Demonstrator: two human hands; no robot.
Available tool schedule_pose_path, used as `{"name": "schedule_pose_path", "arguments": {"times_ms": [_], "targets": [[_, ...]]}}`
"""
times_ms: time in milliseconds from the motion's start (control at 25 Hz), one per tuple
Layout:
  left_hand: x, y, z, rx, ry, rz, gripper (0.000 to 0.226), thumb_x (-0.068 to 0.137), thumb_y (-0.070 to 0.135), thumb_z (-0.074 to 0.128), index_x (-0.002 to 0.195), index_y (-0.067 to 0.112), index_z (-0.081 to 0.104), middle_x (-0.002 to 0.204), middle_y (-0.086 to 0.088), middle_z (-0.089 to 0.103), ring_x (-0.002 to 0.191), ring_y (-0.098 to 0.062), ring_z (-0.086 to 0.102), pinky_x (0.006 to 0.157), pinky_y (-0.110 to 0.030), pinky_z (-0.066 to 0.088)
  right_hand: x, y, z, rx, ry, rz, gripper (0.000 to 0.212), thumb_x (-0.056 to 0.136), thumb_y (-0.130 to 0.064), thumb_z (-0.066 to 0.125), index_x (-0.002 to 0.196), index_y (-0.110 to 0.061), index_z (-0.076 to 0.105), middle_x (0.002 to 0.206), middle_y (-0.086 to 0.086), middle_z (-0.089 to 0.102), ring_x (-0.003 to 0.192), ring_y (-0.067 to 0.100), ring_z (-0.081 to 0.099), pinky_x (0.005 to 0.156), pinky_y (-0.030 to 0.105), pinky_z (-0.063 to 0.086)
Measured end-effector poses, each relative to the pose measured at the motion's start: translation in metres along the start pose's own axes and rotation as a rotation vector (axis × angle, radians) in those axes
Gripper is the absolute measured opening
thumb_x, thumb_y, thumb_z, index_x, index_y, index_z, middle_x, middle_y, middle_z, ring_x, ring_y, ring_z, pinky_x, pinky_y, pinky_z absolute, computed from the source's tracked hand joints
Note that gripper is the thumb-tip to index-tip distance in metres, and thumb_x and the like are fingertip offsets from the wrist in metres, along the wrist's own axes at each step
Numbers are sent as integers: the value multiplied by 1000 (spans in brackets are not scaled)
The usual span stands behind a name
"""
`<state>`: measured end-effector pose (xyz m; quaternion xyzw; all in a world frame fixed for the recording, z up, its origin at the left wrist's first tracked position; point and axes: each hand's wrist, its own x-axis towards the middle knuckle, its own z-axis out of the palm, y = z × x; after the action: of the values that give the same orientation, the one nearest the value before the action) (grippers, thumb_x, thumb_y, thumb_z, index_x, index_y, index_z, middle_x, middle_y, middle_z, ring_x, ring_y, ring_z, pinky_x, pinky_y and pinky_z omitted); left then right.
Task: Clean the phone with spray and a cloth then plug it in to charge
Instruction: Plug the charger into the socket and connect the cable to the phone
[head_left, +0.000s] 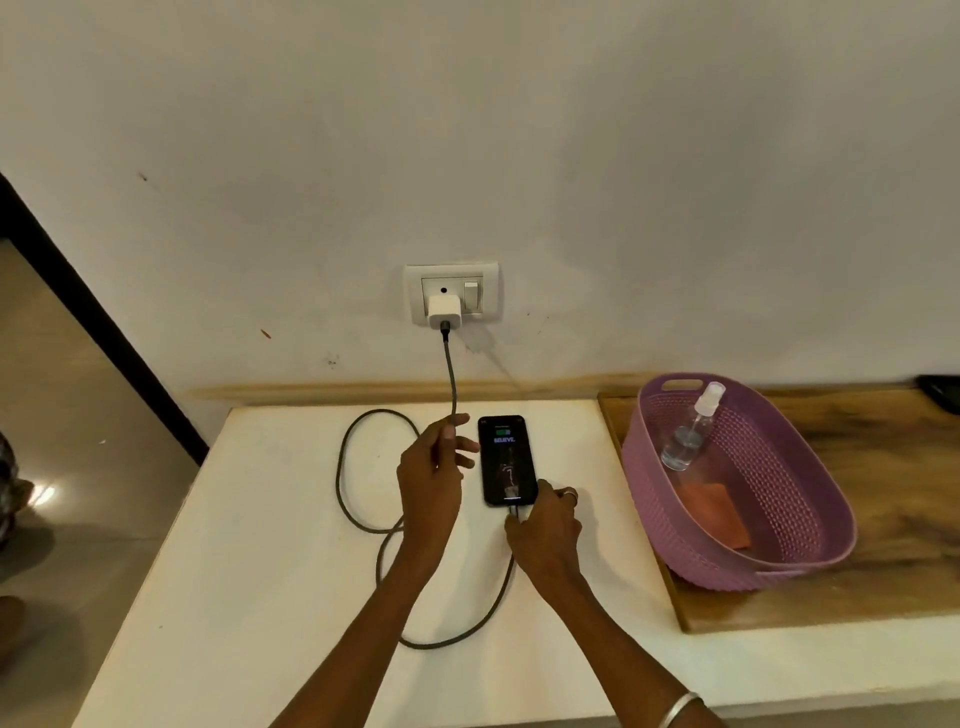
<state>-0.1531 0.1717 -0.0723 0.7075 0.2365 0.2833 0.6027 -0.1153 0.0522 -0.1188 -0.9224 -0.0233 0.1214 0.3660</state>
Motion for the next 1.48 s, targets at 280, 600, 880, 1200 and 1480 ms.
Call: {"name": "schedule_pose_path", "arguments": {"times_ms": [280, 600, 880, 1200, 1480], "targets": [[-68, -67, -39, 763, 2, 151, 27, 87, -6, 61, 100, 16, 71, 101, -3, 68, 99, -24, 60, 89, -37, 48, 11, -6, 1, 26, 8, -23, 51, 84, -19, 69, 129, -12, 46, 134, 14, 44, 114, 29, 56, 99, 34, 45], [-75, -74, -46, 805, -33, 31, 55, 72, -28, 51, 111, 6, 69, 119, -10, 65, 120, -33, 49, 86, -30, 49, -18, 3, 5, -141, -123, -5, 72, 89, -14, 58, 148, -11, 16, 136, 12, 48, 123, 27, 49, 104, 33, 38], [-17, -67, -52, 770, -159, 70, 53, 76, -23, 50, 113, 11, 67, 109, -12, 58, 103, -23, 59, 89, -16, 37, -27, 4, 9, 74, -64, 27, 40, 86, -11, 64, 121, -18, 43, 114, 7, 62, 104, 20, 59, 88, 26, 38], [12, -75, -64, 842, -194, 147, 59, 76, -23, 50, 122, 10, 65, 115, -11, 58, 110, -27, 59, 94, -31, 51, -18, 19, 5, 3, -75, 35, 43, 75, -17, 73, 113, -19, 54, 105, 2, 66, 95, 18, 63, 80, 24, 43], [-2, -81, -64, 867, -246, 222, 78, 63, -31, 44, 128, 8, 62, 124, -8, 63, 124, -29, 50, 99, -38, 50, -14, 19, 10, -17, -19, 38, 39, 78, -16, 69, 113, -18, 52, 109, 4, 63, 94, 18, 61, 76, 22, 40]]}}
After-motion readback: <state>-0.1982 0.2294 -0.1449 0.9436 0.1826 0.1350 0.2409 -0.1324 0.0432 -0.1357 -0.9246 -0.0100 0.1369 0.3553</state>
